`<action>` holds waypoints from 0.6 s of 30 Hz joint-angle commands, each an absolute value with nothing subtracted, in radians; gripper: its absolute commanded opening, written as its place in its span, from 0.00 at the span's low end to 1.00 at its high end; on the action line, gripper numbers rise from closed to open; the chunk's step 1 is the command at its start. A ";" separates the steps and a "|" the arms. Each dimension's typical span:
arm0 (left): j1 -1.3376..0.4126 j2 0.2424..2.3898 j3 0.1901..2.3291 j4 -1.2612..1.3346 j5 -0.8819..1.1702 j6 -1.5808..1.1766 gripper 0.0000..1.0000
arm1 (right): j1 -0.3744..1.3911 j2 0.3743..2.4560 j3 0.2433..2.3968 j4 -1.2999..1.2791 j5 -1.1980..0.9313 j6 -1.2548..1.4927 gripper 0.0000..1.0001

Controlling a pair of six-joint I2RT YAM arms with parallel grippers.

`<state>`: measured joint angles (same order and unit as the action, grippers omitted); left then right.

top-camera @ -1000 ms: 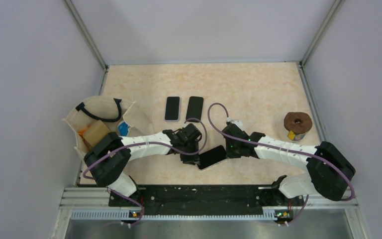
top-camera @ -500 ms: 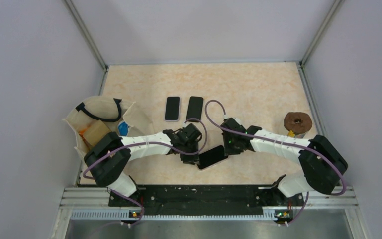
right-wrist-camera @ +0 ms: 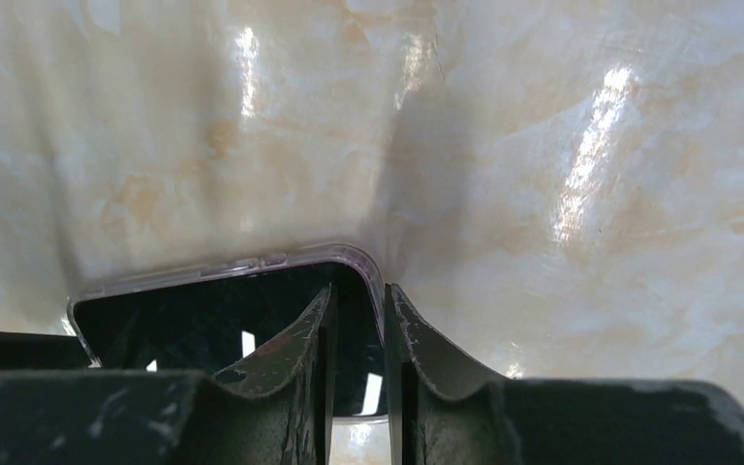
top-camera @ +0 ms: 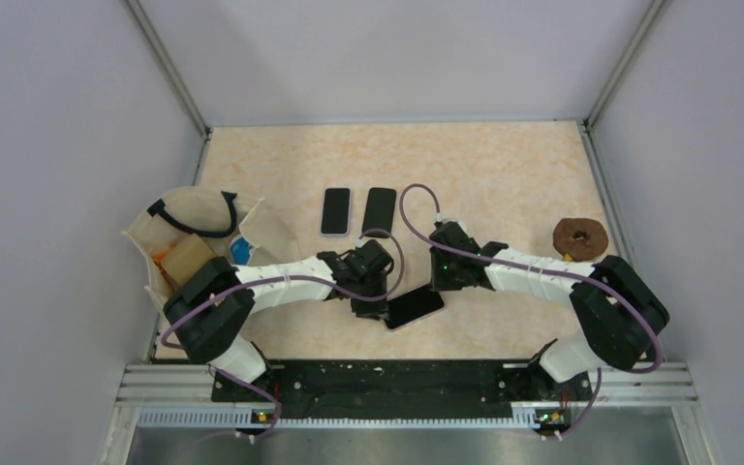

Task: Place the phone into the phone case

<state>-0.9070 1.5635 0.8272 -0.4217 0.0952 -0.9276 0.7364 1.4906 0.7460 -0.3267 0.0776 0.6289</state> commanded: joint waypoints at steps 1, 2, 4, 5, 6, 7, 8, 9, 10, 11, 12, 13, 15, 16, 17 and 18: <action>-0.908 1.561 0.859 -0.411 0.060 -0.912 0.33 | 0.747 1.602 0.646 -0.308 0.085 0.635 0.20; -0.908 1.561 0.860 -0.413 0.060 -0.912 0.32 | 0.750 1.604 0.636 -0.307 0.092 0.640 0.20; -0.908 1.563 0.861 -0.413 0.060 -0.911 0.33 | 0.760 1.606 0.621 -0.310 0.117 0.651 0.20; -0.908 1.563 0.862 -0.413 0.060 -0.911 0.33 | 0.767 1.609 0.614 -0.316 0.125 0.656 0.20; -0.908 1.563 0.863 -0.414 0.060 -0.911 0.33 | 0.771 1.606 0.608 -0.318 0.126 0.661 0.19; -0.908 1.563 0.865 -0.416 0.061 -0.910 0.33 | 0.771 1.596 0.595 -0.317 0.121 0.667 0.19; -0.908 1.564 0.865 -0.419 0.059 -0.910 0.33 | 0.772 1.578 0.583 -0.317 0.114 0.670 0.20; -0.908 1.565 0.866 -0.421 0.058 -0.909 0.33 | 0.770 1.553 0.574 -0.322 0.110 0.671 0.22; -0.908 1.564 0.867 -0.422 0.058 -0.907 0.33 | 0.769 1.528 0.571 -0.334 0.105 0.671 0.25; -0.908 1.564 0.867 -0.422 0.057 -0.907 0.33 | 0.767 1.500 0.571 -0.350 0.101 0.668 0.26; -0.908 1.564 0.867 -0.423 0.057 -0.907 0.33 | 0.763 1.474 0.573 -0.371 0.099 0.666 0.26; -0.909 1.563 0.867 -0.423 0.057 -0.907 0.33 | 0.760 1.442 0.575 -0.391 0.102 0.663 0.27; -0.908 1.564 0.868 -0.423 0.058 -0.908 0.33 | 0.753 1.392 0.575 -0.434 0.104 0.660 0.30; -0.908 1.562 0.866 -0.423 0.056 -0.908 0.33 | 0.749 1.372 0.575 -0.448 0.103 0.660 0.31; -0.908 1.562 0.865 -0.423 0.057 -0.909 0.33 | 0.747 1.355 0.575 -0.462 0.100 0.659 0.31; -0.908 1.562 0.866 -0.423 0.057 -0.910 0.33 | 0.746 1.343 0.576 -0.476 0.099 0.659 0.32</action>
<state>-0.9070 1.5639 0.8349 -0.4332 0.0837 -0.9169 0.7410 1.3724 0.6216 -0.2352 0.1024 0.6823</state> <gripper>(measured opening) 0.328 0.309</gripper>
